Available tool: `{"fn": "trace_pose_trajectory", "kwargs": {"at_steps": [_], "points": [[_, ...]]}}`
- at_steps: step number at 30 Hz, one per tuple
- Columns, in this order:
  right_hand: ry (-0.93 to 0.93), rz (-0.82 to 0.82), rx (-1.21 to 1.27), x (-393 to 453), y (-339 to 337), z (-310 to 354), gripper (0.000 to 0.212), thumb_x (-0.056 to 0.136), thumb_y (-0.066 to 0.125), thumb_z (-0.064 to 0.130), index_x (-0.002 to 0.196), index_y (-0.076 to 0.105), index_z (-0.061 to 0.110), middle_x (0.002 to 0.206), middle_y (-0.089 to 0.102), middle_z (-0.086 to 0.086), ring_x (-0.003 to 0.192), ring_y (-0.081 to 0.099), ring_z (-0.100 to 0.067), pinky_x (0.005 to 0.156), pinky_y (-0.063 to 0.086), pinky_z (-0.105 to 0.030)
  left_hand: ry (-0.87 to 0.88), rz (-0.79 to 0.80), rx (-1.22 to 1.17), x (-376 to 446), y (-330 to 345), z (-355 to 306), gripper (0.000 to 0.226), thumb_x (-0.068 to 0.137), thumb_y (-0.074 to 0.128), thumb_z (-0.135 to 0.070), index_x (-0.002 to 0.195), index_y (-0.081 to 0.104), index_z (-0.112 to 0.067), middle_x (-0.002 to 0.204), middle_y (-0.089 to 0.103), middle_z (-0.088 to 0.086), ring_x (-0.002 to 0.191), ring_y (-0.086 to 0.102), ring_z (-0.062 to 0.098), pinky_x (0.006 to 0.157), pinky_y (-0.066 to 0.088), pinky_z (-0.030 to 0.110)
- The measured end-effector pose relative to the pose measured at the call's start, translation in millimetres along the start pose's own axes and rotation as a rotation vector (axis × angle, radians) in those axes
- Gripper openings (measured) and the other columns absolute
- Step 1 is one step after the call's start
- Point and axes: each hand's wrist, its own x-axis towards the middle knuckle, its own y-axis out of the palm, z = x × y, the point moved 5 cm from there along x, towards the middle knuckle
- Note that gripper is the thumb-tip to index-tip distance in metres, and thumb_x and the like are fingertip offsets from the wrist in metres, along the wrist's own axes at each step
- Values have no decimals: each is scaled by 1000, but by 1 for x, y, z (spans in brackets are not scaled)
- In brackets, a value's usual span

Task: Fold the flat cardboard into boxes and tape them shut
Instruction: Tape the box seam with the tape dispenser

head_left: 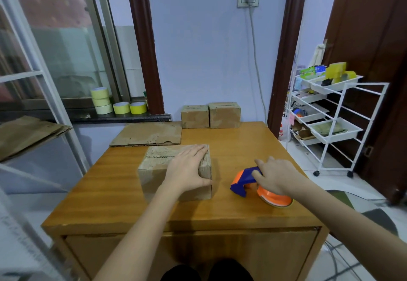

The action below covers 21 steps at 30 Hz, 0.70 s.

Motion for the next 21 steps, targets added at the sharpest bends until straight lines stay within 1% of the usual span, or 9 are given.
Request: {"fn": "trace_pose_trajectory", "kwargs": {"at_steps": [3,6,8,10,12,14,16,19,21], "points": [[-20,-55,33,3,-6,4,47,99,28,44,129,49,15,102,55,-8,86,52,-23,70,42,-31,8,-11,-4,1,-1,-1,103,72,64,-68,153,16,-26,158,17,-11,145,15,8,115,17,27],[-45,-124,43,5,-10,3,41,96,33,46,108,57,15,77,46,2,74,48,-19,61,37,-28,10,-17,-9,0,-2,-3,103,72,65,-67,153,16,-26,158,17,-11,145,16,8,115,17,26],[-63,-161,49,6,-10,3,37,94,36,46,95,56,15,71,41,4,70,46,-17,55,32,-26,9,-21,-3,0,-3,-2,102,72,65,-67,153,16,-26,158,17,-11,145,15,8,115,17,26],[-82,-193,39,6,-12,3,36,94,37,46,91,55,15,70,41,4,67,45,-16,52,28,-25,10,-26,0,1,-3,-2,102,73,64,-67,153,16,-26,158,17,-11,145,15,8,115,17,26],[-104,-221,40,6,-15,5,37,93,38,46,91,58,14,70,43,4,63,43,-13,51,29,-24,10,-28,-2,1,-3,-2,102,73,64,-67,153,16,-26,158,17,-11,145,15,8,115,16,25],[-118,-238,37,5,-18,9,39,91,40,47,93,61,14,71,46,4,65,46,-14,54,34,-25,7,-27,-7,1,-2,-2,102,73,65,-67,153,17,-26,158,17,-11,145,15,8,115,17,26],[-119,-288,12,2,-33,10,42,91,39,50,98,61,15,77,50,1,74,53,-18,61,39,-29,7,-23,-17,1,-2,-2,101,73,65,-66,153,17,-26,158,17,-11,145,15,8,115,17,26],[-109,-439,-101,1,-78,-1,44,93,39,49,116,56,16,98,55,-7,95,56,-26,67,32,-31,10,-21,-26,1,-3,-2,102,72,65,-66,152,17,-26,158,18,-11,144,16,8,115,17,26],[-121,-487,-206,4,-101,-10,43,92,43,43,120,54,12,100,53,-11,95,54,-28,69,32,-33,6,-12,-32,0,-2,-1,102,72,66,-65,152,18,-25,158,19,-11,144,16,8,115,17,26]]}}
